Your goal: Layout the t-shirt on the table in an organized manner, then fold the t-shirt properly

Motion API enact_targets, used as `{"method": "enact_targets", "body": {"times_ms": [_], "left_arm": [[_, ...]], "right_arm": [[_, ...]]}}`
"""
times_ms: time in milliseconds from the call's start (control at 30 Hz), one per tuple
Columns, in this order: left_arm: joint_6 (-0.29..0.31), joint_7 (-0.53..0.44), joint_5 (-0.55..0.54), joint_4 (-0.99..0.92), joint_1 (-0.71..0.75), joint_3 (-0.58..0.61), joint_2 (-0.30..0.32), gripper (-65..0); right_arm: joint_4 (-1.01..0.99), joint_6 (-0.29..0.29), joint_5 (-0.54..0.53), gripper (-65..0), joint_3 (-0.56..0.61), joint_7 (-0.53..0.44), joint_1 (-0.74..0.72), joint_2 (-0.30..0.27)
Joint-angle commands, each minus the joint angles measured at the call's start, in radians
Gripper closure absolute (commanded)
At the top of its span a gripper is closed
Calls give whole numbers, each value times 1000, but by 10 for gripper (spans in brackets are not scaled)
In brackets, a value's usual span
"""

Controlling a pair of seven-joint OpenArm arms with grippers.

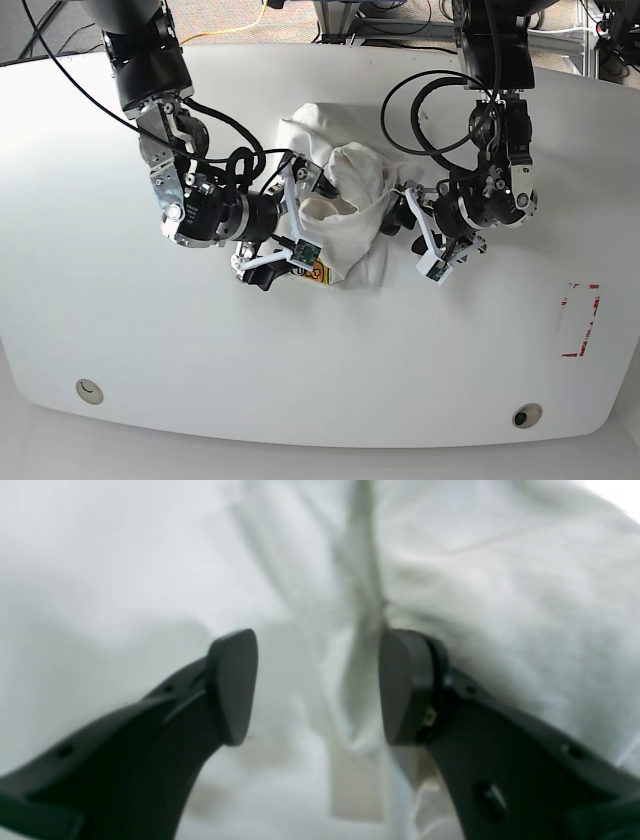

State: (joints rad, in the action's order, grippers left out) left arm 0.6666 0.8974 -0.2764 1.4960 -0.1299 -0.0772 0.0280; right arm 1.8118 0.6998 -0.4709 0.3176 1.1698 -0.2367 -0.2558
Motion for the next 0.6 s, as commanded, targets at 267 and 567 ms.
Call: {"method": "enact_targets", "body": {"times_ms": [267, 567], "left_arm": [[6, -17, -27, 22, -20, -8, 49, -353], [6, -17, -27, 81, -12, -37, 53, -353]], "right_arm": [[18, -2, 22, -650, -10, -29, -6, 31], [-60, -2, 19, -568, -10, -75, -6, 34]]}}
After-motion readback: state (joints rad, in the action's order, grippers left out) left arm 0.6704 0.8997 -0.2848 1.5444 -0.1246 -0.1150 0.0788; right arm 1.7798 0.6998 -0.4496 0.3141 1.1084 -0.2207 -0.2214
